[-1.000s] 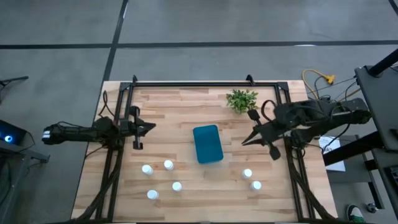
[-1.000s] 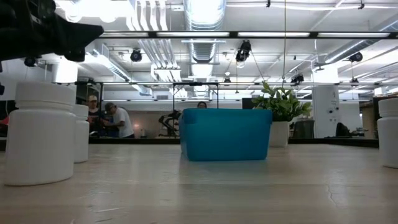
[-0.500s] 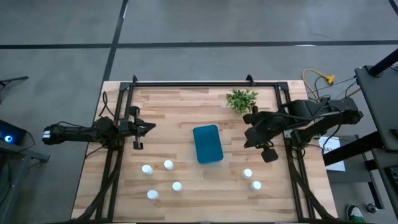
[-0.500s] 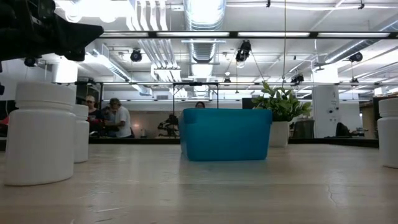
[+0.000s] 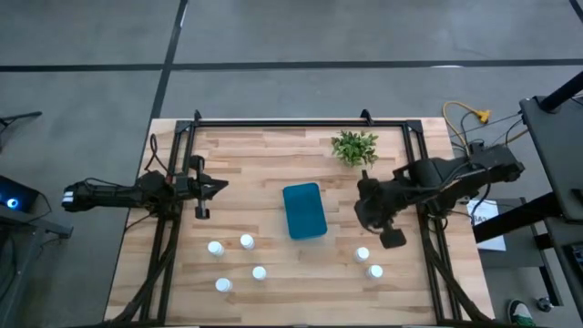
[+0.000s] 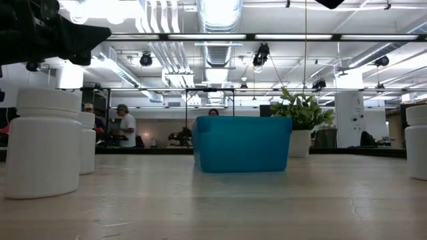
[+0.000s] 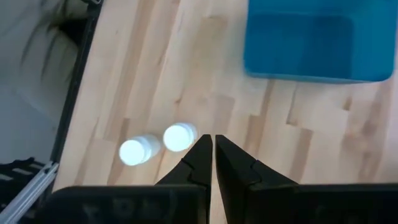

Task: Pick and place pill bottles into a basket
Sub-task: Put the white pill bottle into the blue bin

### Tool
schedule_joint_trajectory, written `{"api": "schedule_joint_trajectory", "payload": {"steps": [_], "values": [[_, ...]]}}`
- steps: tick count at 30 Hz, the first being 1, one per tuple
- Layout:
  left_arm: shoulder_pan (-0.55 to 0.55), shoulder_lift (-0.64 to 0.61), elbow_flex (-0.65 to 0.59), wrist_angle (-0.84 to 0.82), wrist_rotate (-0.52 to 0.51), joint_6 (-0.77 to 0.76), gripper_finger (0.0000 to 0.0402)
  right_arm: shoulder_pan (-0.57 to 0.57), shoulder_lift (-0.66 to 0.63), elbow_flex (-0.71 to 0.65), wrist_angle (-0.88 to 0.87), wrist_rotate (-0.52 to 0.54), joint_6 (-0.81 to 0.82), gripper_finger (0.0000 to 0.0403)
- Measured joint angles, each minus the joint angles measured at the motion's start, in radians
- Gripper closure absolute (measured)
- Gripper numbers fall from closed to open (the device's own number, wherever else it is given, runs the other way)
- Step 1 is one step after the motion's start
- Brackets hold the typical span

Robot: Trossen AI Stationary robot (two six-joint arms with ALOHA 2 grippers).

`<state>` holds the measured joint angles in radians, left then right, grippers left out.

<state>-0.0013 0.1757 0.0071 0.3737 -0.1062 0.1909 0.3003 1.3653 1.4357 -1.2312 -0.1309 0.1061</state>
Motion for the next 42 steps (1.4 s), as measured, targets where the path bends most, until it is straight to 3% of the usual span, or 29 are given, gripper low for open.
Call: {"api": "schedule_joint_trajectory", "payload": {"steps": [11,26,42], "values": [[0.000,0.000,0.000,-0.001,-0.004,0.000,0.0402,0.180,0.108,-0.001,-0.011,0.081,0.078,0.0390],[0.000,0.000,0.000,-0.001,-0.004,0.000,0.0402,0.199,0.206,-0.002,-0.032,0.039,0.152,0.0381],[0.000,0.000,-0.001,0.000,-0.004,0.000,0.0402,0.199,0.201,-0.013,-0.044,0.026,0.234,0.0217]]}}
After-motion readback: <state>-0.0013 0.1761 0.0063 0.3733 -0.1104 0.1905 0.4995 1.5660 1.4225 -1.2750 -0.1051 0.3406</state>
